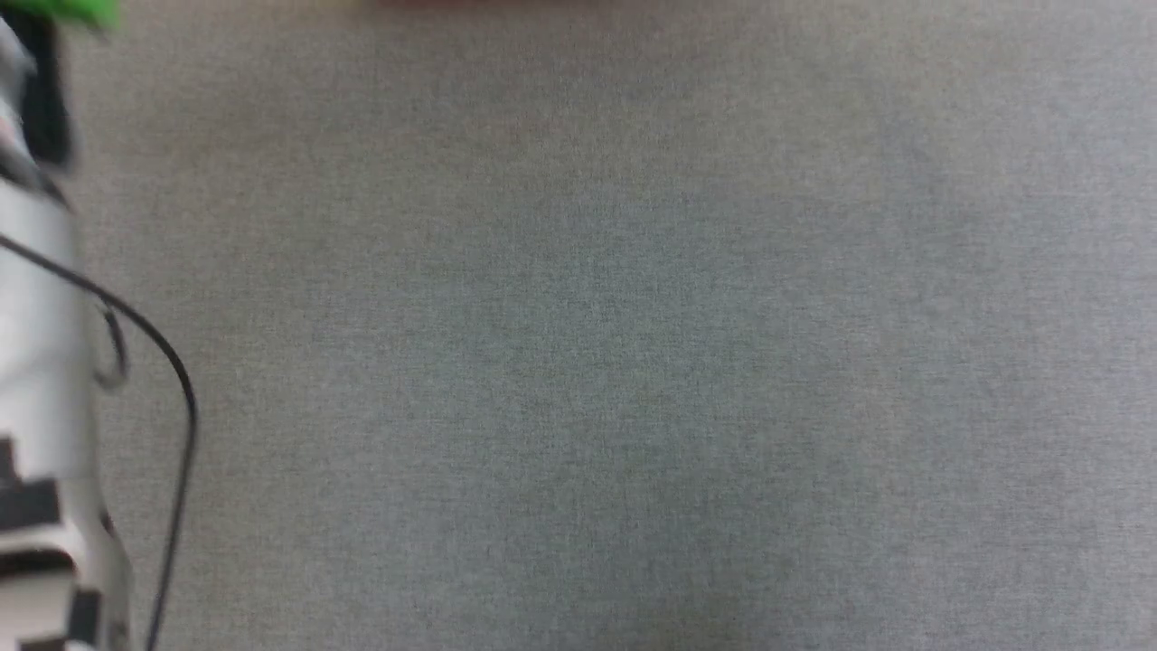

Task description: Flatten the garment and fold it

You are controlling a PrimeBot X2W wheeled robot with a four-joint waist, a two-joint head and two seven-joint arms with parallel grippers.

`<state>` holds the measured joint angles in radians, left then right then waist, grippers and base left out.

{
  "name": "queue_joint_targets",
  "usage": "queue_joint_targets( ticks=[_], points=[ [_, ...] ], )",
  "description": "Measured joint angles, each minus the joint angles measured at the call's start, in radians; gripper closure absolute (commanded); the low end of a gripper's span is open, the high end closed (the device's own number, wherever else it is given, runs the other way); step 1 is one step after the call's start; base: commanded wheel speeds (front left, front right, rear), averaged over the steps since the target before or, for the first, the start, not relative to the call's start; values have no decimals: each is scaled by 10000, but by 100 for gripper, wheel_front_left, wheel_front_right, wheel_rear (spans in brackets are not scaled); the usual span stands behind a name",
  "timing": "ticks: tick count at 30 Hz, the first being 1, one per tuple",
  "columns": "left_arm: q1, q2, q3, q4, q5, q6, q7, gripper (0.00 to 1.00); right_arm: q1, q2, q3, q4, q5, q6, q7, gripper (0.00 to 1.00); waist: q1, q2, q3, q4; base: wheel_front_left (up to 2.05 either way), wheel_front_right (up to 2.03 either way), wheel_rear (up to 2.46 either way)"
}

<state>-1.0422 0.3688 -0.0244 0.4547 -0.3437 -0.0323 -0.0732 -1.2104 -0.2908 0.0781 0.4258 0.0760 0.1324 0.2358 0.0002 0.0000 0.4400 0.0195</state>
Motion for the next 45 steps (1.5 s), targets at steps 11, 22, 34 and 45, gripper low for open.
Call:
queue_joint_targets(
  ticks=[11, 22, 34, 45],
  points=[
    [4762, -855, -238, 33, -1469, -562, 1384, 100, 5679, 253, -435, -940, 2063, 0, 456, 100, -2, 0, -1100, -118, 0, 0, 0],
    [9359, -1603, 146, -2232, -2788, 201, 2840, 100, 10544, 1618, -2209, -3630, 2127, 0, 2424, 100, -3, 0, -2488, -162, 0, 0, 0],
    [12225, -1845, 198, -3781, -3087, 1354, 4077, 100, 13588, 2408, -3641, -5020, 2033, 0, 4544, 100, -3, 0, -3427, -76, 0, 0, 0],
    [13143, -1804, 121, -4335, -3246, 1653, 4849, 100, 14405, 2403, -3881, -3996, 2428, 0, 4878, 93, -3, 0, -3677, 95, 0, 0, 0]
  ],
)
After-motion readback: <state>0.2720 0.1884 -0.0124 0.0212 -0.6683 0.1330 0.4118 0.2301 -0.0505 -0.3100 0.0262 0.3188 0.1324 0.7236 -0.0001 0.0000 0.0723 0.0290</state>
